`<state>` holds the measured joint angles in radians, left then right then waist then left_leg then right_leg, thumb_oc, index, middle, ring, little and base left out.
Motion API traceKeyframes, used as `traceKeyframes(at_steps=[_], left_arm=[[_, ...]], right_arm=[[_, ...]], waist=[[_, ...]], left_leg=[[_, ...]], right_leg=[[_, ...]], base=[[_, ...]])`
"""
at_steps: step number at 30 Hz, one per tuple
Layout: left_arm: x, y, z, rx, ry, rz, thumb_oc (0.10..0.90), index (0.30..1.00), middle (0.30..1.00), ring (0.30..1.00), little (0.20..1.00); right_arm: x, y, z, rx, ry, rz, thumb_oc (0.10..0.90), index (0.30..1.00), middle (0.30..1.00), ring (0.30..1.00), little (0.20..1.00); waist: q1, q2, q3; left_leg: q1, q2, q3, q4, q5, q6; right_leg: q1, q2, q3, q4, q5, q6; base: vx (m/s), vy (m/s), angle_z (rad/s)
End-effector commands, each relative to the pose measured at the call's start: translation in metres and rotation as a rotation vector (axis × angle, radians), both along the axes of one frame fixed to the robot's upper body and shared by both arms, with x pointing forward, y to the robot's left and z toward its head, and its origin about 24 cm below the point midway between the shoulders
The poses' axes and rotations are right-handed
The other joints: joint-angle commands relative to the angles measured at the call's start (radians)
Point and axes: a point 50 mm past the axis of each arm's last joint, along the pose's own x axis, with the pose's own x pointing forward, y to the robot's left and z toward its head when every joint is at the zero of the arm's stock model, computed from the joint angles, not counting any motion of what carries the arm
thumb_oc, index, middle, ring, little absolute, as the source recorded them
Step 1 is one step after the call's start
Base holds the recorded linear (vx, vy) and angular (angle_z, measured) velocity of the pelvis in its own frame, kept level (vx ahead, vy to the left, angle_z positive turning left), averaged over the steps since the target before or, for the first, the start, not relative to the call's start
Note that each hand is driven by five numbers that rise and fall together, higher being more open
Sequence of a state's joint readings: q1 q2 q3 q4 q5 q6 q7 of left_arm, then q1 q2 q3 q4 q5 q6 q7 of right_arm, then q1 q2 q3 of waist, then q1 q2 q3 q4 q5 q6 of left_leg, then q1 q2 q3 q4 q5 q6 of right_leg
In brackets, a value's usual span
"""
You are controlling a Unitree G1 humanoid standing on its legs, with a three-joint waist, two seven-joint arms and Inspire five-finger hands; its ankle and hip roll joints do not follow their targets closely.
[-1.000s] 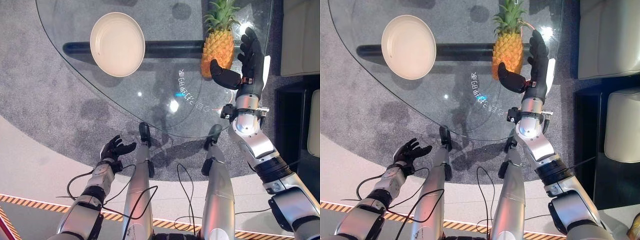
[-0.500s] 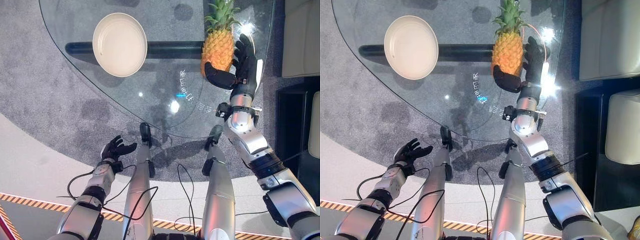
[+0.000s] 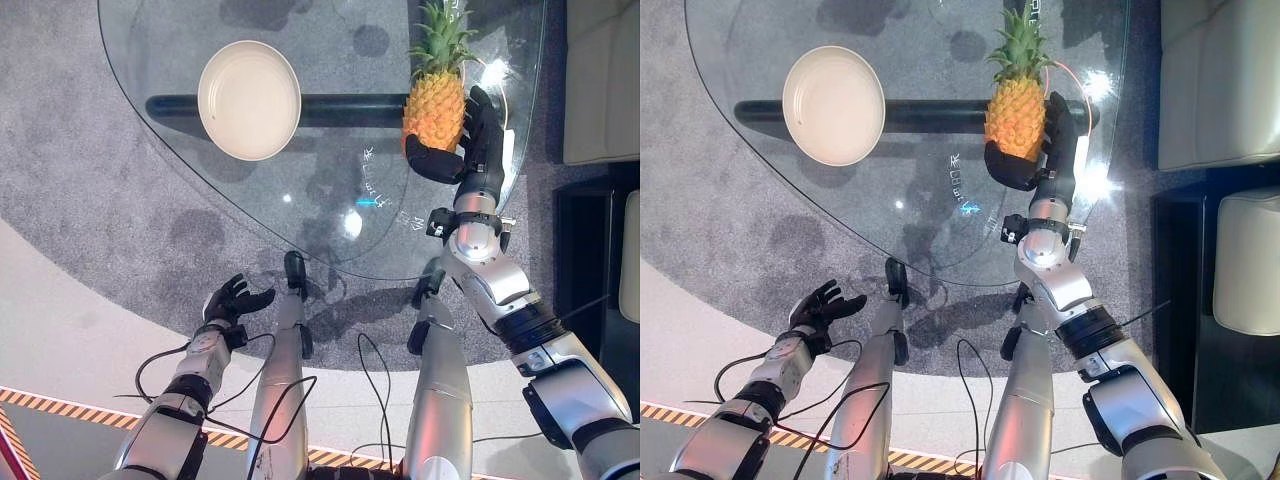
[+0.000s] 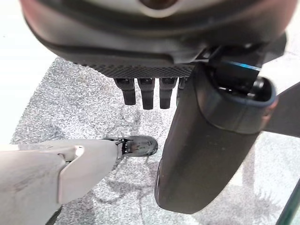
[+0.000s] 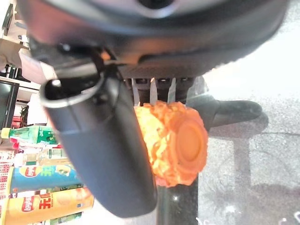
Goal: Pick up the fruit to the plate
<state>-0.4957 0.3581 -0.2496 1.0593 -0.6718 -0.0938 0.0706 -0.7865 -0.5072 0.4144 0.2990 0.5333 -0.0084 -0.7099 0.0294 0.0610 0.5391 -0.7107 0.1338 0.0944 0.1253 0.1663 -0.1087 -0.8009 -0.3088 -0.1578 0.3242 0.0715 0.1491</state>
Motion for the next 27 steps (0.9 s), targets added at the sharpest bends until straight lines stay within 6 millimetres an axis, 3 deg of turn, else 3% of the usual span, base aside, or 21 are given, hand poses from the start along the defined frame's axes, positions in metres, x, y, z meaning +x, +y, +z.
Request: traceKeyframes(at_steps=[1, 12, 13, 14, 15, 27], left_arm=[[-0.023, 0.012, -0.020, 0.031, 0.083, 0.021, 0.800, 0.900, 0.900, 0.900, 0.900], [-0.023, 0.010, -0.021, 0.034, 0.084, 0.014, 0.800, 0.900, 0.900, 0.900, 0.900], [-0.024, 0.010, -0.021, 0.035, 0.084, 0.013, 0.800, 0.900, 0.900, 0.900, 0.900], [-0.024, 0.010, -0.021, 0.035, 0.084, 0.013, 0.800, 0.900, 0.900, 0.900, 0.900], [-0.024, 0.010, -0.021, 0.034, 0.083, 0.014, 0.800, 0.900, 0.900, 0.900, 0.900], [-0.019, 0.009, -0.014, -0.053, 0.024, 0.077, 0.800, 0.900, 0.900, 0.900, 0.900]], right_arm=[[-0.001, 0.004, 0.026, 0.009, -0.092, 0.025, 0.800, 0.900, 0.900, 0.900, 0.900], [0.004, 0.002, 0.022, 0.002, -0.027, 0.006, 0.800, 0.900, 0.900, 0.900, 0.900], [0.005, 0.002, 0.021, -0.004, -0.024, 0.004, 0.523, 0.662, 0.662, 0.662, 0.623], [0.005, 0.001, 0.021, -0.008, -0.022, 0.004, 0.174, 0.364, 0.364, 0.364, 0.274], [0.005, 0.001, 0.021, -0.009, -0.020, 0.006, 0.100, 0.300, 0.300, 0.300, 0.200], [0.008, -0.003, 0.016, -0.013, 0.025, 0.005, 0.100, 0.300, 0.300, 0.300, 0.200]], waist=[[0.015, 0.024, -0.019], [0.021, 0.023, -0.019], [0.022, 0.023, -0.019], [0.022, 0.022, -0.019], [0.022, 0.022, -0.019], [0.026, 0.027, -0.019]], left_leg=[[-0.063, 0.016, -0.047, 0.100, -0.068, -0.030], [-0.061, 0.017, -0.051, 0.100, -0.066, -0.031], [-0.061, 0.016, -0.052, 0.100, -0.066, -0.031], [-0.062, 0.016, -0.052, 0.101, -0.066, -0.031], [-0.062, 0.016, -0.053, 0.102, -0.066, -0.031], [-0.052, 0.015, -0.052, 0.091, -0.062, -0.032]], right_leg=[[-0.031, -0.005, -0.010, -0.002, 0.000, 0.036], [-0.028, -0.004, -0.014, 0.003, -0.002, 0.035], [-0.029, -0.003, -0.013, 0.005, -0.002, 0.034], [-0.029, -0.004, -0.013, 0.006, -0.003, 0.034], [-0.029, -0.004, -0.013, 0.006, -0.003, 0.034], [-0.020, -0.004, -0.015, 0.007, -0.009, 0.034]], base=[[0.00, 0.000, 0.00], [0.00, 0.000, 0.00], [0.00, 0.000, 0.00], [0.00, 0.000, 0.00], [0.00, 0.000, 0.00], [0.00, 0.000, 0.00]])
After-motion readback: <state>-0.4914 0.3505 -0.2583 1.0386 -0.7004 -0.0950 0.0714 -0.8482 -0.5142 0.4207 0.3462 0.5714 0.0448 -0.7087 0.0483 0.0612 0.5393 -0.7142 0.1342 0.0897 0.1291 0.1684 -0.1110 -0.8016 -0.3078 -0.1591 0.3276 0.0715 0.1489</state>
